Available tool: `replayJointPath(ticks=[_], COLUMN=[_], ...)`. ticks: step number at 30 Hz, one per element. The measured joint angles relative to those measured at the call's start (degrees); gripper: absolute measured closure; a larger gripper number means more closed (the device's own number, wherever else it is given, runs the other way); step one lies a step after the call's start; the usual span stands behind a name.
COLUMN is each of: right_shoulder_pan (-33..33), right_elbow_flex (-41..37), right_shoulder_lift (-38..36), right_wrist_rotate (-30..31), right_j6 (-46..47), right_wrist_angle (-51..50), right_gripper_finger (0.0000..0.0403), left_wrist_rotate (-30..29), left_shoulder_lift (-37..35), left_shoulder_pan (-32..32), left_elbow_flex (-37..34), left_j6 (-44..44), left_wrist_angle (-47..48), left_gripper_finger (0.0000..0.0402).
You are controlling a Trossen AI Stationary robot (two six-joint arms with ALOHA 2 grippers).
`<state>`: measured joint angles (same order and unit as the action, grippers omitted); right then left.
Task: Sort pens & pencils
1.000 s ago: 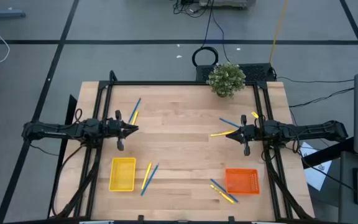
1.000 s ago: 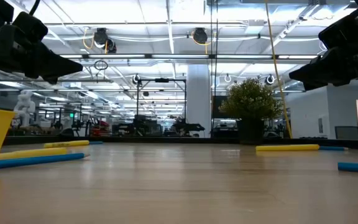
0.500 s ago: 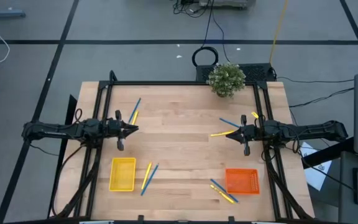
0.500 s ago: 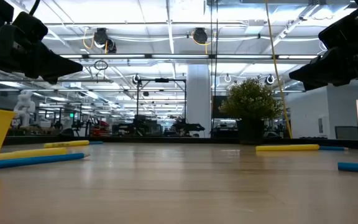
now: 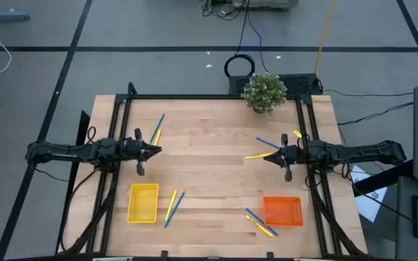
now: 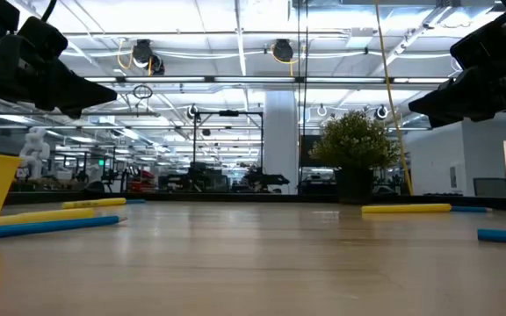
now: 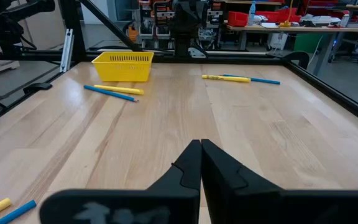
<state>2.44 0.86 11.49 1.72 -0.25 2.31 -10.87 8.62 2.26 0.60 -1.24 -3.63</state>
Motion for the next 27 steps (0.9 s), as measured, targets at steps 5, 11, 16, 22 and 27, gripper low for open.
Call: replayJointPath(ticks=[5, 11, 16, 22, 27], right_shoulder_pan=[0.0, 0.0, 0.0, 0.0, 0.0], right_elbow_flex=[0.0, 0.0, 0.0, 0.0, 0.0], right_shoulder_lift=[0.0, 0.0, 0.0, 0.0, 0.0], right_wrist_rotate=[0.0, 0.0, 0.0, 0.0, 0.0], right_j6=[0.0, 0.0, 0.0, 0.0, 0.0], right_wrist_angle=[0.0, 0.0, 0.0, 0.0, 0.0], right_gripper_finger=[0.0403, 0.0403, 0.0403, 0.0403, 0.0403], left_wrist_rotate=[0.0, 0.0, -1.9, -6.4, -13.2], left_shoulder_lift=[0.0, 0.0, 0.5, 8.0, 20.0], left_shoulder_pan=[0.0, 0.0, 0.0, 0.0, -1.1], left_elbow_flex=[0.0, 0.0, 0.0, 5.5, 16.3], left_j6=[0.0, 0.0, 2.9, 4.9, 9.6], left_wrist_angle=[0.0, -0.6, -9.2, -8.0, 6.3], left_gripper_finger=[0.0360, 0.0360, 0.0360, 0.0351, 0.0289])
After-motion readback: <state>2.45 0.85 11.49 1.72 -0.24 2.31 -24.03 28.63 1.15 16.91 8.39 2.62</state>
